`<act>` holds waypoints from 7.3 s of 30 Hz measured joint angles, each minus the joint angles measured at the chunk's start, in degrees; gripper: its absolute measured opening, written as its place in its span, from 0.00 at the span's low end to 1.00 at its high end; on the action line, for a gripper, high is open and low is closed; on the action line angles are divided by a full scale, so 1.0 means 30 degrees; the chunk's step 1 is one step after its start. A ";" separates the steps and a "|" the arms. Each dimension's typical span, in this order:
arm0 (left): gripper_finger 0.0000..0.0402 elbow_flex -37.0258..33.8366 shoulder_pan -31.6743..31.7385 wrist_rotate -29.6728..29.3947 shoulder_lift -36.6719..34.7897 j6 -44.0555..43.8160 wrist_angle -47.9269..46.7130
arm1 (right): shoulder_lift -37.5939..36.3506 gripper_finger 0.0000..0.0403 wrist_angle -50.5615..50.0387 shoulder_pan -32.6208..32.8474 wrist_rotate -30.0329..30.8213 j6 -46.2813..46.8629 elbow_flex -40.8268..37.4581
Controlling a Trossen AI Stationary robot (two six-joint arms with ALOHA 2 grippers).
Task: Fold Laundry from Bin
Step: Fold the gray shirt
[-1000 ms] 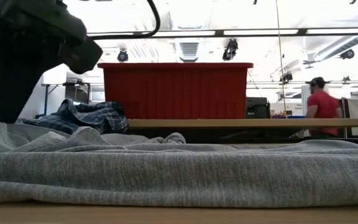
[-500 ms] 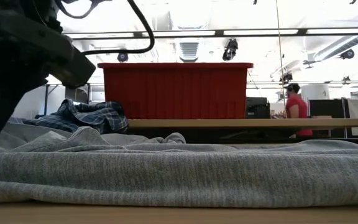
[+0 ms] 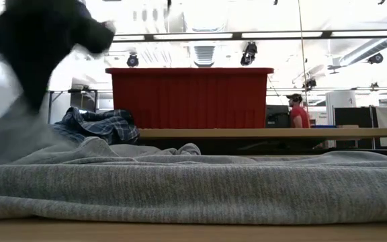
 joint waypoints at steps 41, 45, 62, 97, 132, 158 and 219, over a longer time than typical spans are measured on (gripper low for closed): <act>0.48 -0.0798 -0.7526 0.0498 0.0205 -0.5014 0.0458 | 0.2793 0.02 0.2353 0.0945 -0.7094 0.5474 -0.1116; 0.47 -0.2386 -0.8133 0.0548 0.0677 -0.6253 0.0978 | 0.2790 0.02 0.2727 0.0891 -0.8073 0.6083 -0.2412; 0.47 -0.1833 -0.9156 0.1651 0.1781 -0.3461 0.0350 | 0.1807 0.02 0.2719 0.2087 -1.0435 0.4990 -0.1804; 0.47 0.6592 -0.8273 -0.4300 0.3205 -0.1347 -0.4270 | -0.2555 0.02 0.1155 -0.1292 -0.2867 -0.2050 -0.0973; 0.62 0.5452 1.6410 -0.0963 0.6907 1.8526 0.1684 | -0.5268 0.45 -0.0806 -0.6144 -0.0940 -0.8100 -0.1369; 0.31 0.5638 1.5827 -0.1481 0.7501 2.0642 0.2579 | -0.5268 0.45 -0.0819 -0.7774 -0.1027 -0.7662 -0.1369; 0.00 0.2434 0.9071 -0.1631 -0.1839 1.3288 -0.5570 | 0.1822 0.44 -0.3744 -1.4803 -0.4652 -1.1917 -0.0669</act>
